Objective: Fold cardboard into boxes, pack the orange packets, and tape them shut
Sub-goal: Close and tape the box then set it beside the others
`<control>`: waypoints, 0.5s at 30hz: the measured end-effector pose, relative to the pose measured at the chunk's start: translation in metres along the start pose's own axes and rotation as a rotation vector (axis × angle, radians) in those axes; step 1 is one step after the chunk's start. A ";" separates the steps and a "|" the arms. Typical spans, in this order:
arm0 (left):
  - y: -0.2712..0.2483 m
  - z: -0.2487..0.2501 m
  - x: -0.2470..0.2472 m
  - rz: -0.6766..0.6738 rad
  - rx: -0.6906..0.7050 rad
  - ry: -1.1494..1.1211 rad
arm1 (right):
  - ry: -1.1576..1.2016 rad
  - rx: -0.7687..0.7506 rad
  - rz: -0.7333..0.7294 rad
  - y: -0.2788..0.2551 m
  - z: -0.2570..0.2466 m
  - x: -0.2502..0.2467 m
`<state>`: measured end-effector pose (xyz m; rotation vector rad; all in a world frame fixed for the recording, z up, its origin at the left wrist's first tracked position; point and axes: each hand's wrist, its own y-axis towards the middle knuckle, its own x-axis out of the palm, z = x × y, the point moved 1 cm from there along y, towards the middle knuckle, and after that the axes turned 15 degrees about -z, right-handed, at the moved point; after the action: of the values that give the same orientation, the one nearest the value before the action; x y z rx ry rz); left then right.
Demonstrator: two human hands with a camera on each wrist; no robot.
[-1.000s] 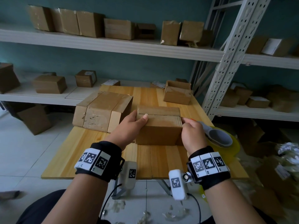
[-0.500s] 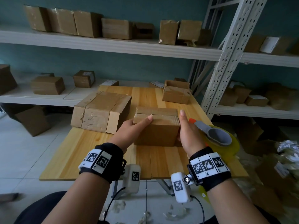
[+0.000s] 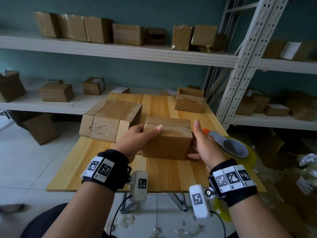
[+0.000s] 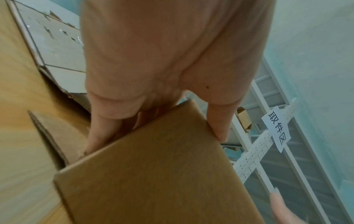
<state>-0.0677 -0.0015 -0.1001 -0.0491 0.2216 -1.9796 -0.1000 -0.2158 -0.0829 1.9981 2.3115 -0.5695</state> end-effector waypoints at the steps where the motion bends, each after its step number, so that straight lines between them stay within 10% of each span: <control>1: 0.000 0.003 -0.003 -0.012 -0.016 -0.026 | -0.023 0.001 0.022 0.001 0.001 -0.001; 15: -0.001 0.014 0.002 0.230 -0.037 -0.168 | -0.116 -0.005 0.161 0.012 -0.004 0.000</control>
<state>-0.0674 -0.0044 -0.0866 -0.2035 0.1473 -1.7320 -0.0877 -0.2132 -0.0821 2.0645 2.0623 -0.6488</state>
